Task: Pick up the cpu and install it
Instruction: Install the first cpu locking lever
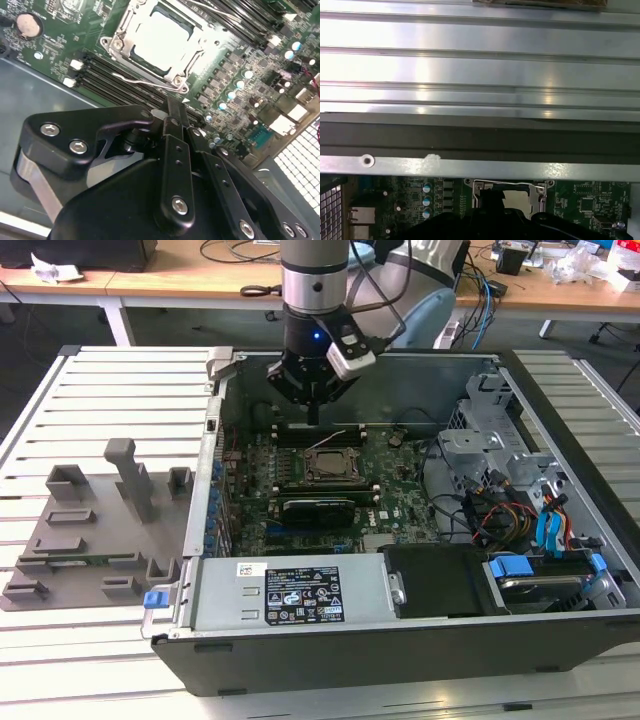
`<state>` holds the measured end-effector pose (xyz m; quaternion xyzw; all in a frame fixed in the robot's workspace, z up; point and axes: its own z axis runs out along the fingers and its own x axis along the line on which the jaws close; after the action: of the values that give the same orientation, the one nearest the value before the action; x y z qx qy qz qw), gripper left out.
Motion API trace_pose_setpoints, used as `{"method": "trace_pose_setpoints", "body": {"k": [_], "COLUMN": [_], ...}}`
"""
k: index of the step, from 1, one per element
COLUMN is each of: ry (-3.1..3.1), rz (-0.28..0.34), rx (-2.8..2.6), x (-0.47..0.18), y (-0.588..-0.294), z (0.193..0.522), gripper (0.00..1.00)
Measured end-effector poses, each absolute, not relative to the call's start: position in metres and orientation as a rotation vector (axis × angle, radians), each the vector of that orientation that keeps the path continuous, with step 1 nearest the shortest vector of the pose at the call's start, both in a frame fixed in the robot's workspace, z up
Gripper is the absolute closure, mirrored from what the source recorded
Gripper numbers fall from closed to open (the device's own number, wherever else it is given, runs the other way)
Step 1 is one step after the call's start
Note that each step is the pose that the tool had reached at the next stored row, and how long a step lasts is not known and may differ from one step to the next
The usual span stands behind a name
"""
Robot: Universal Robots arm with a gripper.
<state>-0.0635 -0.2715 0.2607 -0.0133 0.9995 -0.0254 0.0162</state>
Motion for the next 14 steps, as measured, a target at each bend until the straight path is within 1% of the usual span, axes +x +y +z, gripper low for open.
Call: {"method": "trace_pose_setpoints", "body": {"k": [14], "ry": [3.108], "rz": [-0.079], "rx": [-0.042], "x": [-0.038], "y": [-0.271], "z": [0.259], "gripper": [0.89]}}
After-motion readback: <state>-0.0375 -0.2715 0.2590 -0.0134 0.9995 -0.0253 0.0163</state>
